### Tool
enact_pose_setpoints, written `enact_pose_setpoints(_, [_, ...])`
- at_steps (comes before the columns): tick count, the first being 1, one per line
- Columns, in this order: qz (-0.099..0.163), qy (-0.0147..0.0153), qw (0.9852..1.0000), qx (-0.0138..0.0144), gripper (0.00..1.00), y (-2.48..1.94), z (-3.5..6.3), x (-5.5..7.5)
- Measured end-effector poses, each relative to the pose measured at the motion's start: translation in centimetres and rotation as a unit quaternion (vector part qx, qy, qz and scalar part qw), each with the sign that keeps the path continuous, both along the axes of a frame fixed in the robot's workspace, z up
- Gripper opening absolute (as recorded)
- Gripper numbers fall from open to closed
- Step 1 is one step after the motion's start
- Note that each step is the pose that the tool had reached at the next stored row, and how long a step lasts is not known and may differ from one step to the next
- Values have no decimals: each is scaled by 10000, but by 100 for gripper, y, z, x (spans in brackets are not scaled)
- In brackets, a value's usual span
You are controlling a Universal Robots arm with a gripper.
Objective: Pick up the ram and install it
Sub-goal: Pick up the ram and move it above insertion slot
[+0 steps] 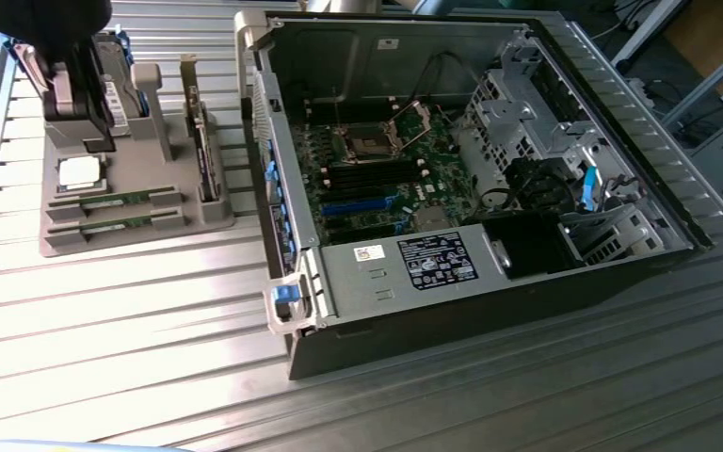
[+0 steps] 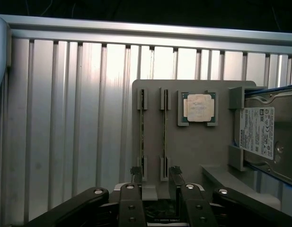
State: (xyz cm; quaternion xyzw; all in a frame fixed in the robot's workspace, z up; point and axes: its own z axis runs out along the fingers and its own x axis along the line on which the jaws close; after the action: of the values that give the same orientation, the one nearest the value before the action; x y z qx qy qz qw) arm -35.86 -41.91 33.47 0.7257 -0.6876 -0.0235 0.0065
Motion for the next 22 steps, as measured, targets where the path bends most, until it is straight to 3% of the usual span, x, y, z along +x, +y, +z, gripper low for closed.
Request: enact_pose_setpoints(22, [0, 0, 10000, 0, 36, -1, -62, -4])
